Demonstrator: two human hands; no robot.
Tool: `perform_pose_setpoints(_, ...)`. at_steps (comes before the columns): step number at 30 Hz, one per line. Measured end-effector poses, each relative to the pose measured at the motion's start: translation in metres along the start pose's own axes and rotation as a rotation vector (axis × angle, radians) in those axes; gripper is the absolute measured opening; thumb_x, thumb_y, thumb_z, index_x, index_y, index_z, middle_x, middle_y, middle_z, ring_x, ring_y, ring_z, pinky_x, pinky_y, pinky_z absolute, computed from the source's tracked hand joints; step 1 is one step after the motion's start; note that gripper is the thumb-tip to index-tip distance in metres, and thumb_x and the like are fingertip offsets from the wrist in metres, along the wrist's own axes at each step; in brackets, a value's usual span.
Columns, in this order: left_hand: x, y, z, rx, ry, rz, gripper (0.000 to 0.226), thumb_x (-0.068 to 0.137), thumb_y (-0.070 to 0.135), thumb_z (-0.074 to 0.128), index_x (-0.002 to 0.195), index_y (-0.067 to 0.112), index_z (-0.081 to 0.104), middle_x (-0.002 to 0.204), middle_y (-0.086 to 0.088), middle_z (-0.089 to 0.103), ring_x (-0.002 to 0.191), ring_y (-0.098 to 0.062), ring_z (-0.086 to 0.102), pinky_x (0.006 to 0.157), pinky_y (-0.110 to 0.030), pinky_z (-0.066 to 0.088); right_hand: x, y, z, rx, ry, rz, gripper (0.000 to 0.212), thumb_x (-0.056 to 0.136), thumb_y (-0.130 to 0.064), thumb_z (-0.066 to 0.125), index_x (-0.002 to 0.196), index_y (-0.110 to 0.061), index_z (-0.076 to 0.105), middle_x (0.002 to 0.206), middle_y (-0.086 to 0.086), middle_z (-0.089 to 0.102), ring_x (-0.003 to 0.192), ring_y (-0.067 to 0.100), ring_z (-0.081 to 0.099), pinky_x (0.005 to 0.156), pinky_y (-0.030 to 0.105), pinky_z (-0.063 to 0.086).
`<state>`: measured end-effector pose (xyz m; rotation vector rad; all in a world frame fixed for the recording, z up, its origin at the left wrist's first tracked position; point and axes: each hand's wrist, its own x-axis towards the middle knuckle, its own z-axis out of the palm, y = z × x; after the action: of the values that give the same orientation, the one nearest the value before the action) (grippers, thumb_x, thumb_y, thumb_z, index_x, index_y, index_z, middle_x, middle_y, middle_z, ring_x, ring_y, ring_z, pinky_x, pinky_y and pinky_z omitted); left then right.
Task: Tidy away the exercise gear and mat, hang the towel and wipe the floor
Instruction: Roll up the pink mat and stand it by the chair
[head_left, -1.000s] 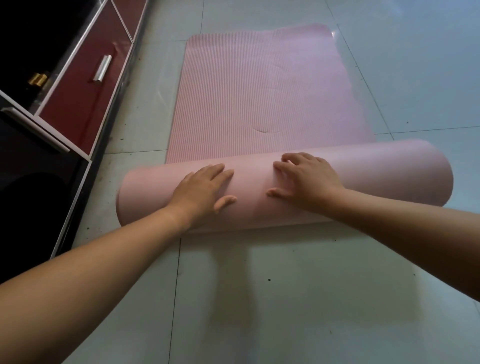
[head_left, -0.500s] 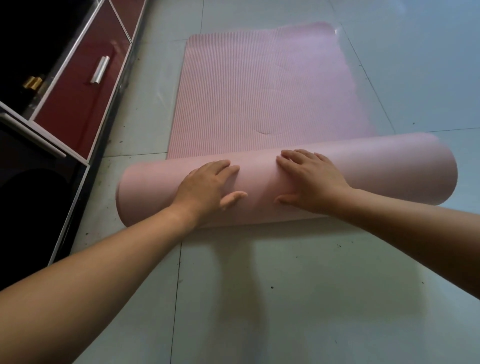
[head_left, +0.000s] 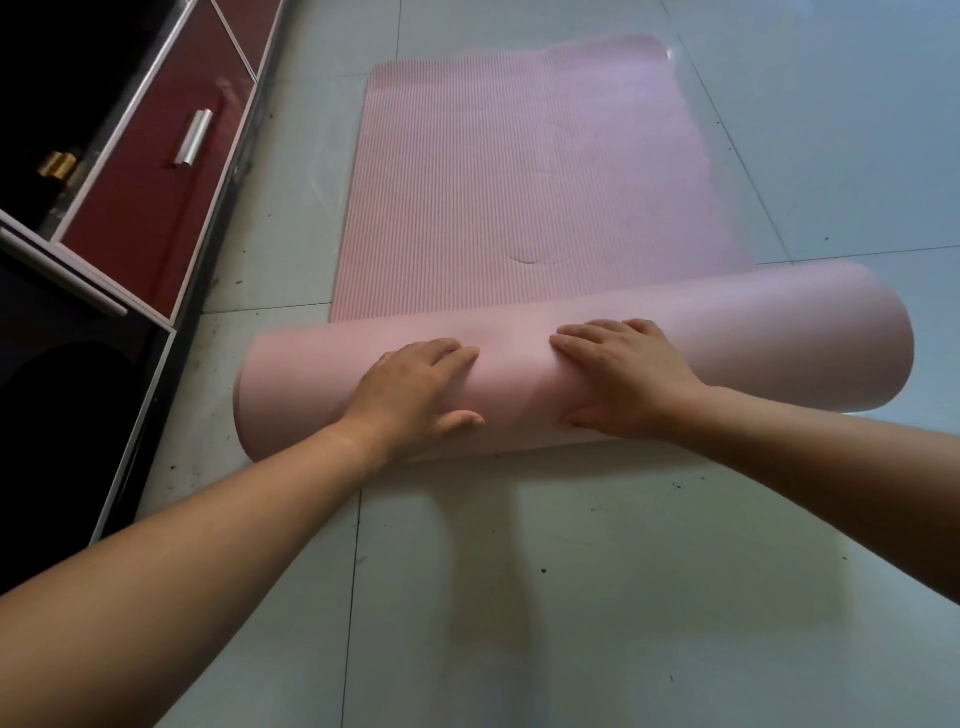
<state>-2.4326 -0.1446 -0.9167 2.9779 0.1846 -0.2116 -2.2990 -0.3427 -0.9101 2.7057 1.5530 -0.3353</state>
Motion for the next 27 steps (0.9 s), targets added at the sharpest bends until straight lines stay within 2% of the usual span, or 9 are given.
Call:
perform_pose_setpoints(10,-0.012,0.007,0.001,-0.036,0.041,-0.011,0.062,0.078,0.047,0.066,0.131,0.018,0.049,0.130,-0.004,0.054,0.114,-0.030,0.052,0.092,-0.039,0.042,-0.010,-0.004,0.001,0.001,0.034,0.009,0.058,0.074,-0.057,0.062,0.121,-0.026,0.048,0.128,-0.010,0.051,0.121,0.016,0.044,0.094,0.037,0.028)
perform_pose_setpoints(19,-0.037,0.020,-0.004,-0.035,0.046,0.021,0.057,0.077,0.045,0.068,0.125,0.017,0.055,0.123,-0.006,0.060,0.106,-0.033,0.056,0.086,-0.042,0.046,-0.034,-0.014,-0.002,0.007,0.015,0.017,0.055,0.074,-0.056,0.061,0.120,-0.029,0.047,0.126,-0.012,0.052,0.120,0.015,0.044,0.092,0.036,0.028)
perform_pose_setpoints(27,-0.084,0.045,-0.010,-0.074,-0.046,0.021,0.058,0.082,0.052,0.060,0.132,0.026,0.047,0.134,0.004,0.052,0.117,-0.023,0.049,0.093,-0.032,0.040,-0.086,-0.035,-0.005,0.031,-0.062,-0.019,0.058,0.075,-0.060,0.058,0.123,-0.032,0.044,0.128,-0.015,0.049,0.121,0.013,0.042,0.092,0.035,0.029)
